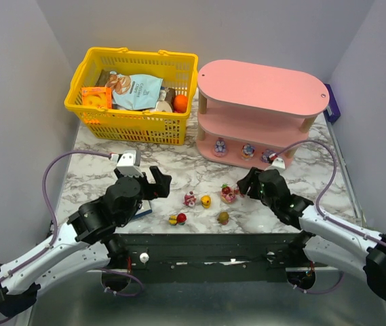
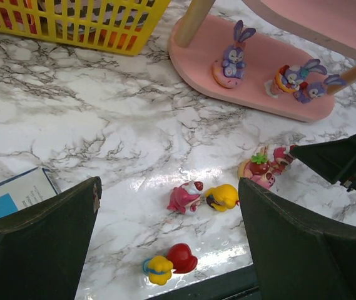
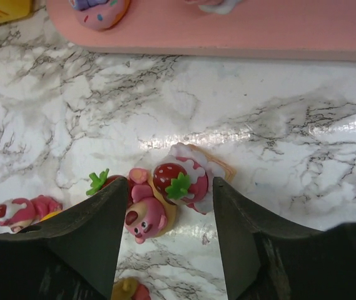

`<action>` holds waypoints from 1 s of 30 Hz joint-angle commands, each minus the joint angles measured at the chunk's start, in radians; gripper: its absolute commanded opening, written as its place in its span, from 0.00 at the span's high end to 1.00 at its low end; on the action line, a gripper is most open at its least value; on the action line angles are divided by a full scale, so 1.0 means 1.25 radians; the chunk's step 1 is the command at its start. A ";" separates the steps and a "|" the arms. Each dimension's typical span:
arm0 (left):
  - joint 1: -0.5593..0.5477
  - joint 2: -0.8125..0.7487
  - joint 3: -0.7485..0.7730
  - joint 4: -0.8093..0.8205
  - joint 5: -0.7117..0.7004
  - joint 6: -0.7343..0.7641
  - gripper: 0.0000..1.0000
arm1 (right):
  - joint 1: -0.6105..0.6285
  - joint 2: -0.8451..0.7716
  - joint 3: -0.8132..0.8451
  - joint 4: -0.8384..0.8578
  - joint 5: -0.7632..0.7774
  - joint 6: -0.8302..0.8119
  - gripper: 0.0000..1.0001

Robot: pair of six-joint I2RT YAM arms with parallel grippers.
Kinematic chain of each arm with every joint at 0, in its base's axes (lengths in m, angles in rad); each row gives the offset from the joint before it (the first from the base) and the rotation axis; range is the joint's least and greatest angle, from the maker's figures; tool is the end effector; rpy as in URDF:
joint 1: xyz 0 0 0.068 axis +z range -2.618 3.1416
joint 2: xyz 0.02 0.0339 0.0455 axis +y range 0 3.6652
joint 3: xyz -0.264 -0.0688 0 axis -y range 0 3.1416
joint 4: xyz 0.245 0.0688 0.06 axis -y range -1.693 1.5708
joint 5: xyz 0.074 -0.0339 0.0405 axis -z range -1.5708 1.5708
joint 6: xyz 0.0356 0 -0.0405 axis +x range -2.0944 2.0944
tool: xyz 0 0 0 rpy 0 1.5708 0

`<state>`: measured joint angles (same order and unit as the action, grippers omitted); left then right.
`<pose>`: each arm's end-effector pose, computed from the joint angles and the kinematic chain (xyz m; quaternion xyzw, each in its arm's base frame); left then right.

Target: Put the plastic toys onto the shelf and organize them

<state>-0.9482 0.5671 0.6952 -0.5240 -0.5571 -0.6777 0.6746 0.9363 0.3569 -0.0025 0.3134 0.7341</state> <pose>0.0904 -0.0937 0.3059 -0.0431 0.8135 -0.2297 0.5325 0.1564 0.1110 0.1829 0.0999 0.8669 0.1988 0.4461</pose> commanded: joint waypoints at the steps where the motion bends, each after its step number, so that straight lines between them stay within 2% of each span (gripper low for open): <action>1: 0.004 -0.024 0.003 -0.012 -0.022 0.001 0.01 | 0.020 0.051 0.053 -0.018 0.104 0.041 0.37; 5: 0.005 -0.036 0.001 -0.010 -0.026 0.000 0.01 | 0.039 0.106 0.065 -0.007 0.123 0.057 0.42; 9: 0.005 -0.043 0.001 -0.013 -0.024 0.000 0.01 | 0.046 0.139 0.083 -0.021 0.129 0.064 0.56; 14: 0.004 -0.047 0.000 -0.012 -0.023 -0.003 0.01 | 0.054 0.158 0.091 -0.035 0.135 0.070 0.66; 17: 0.004 -0.047 -0.002 -0.012 -0.023 -0.003 0.01 | 0.055 0.155 0.091 -0.042 0.138 0.068 0.78; 18: 0.004 -0.050 -0.002 -0.012 -0.023 -0.003 0.01 | 0.055 0.152 0.092 -0.046 0.144 0.067 0.85; 22: 0.005 -0.052 -0.004 -0.012 -0.022 -0.004 0.01 | 0.055 0.111 0.097 -0.067 0.170 0.051 0.97; 30: 0.004 -0.051 -0.004 -0.009 -0.021 -0.004 0.01 | 0.055 -0.017 0.143 -0.133 0.227 -0.031 0.99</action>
<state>-0.9482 0.5121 0.6952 -0.5262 -0.5640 -0.6792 0.7387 0.9779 0.4660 -0.1112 0.5056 0.7498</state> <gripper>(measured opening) 0.988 0.376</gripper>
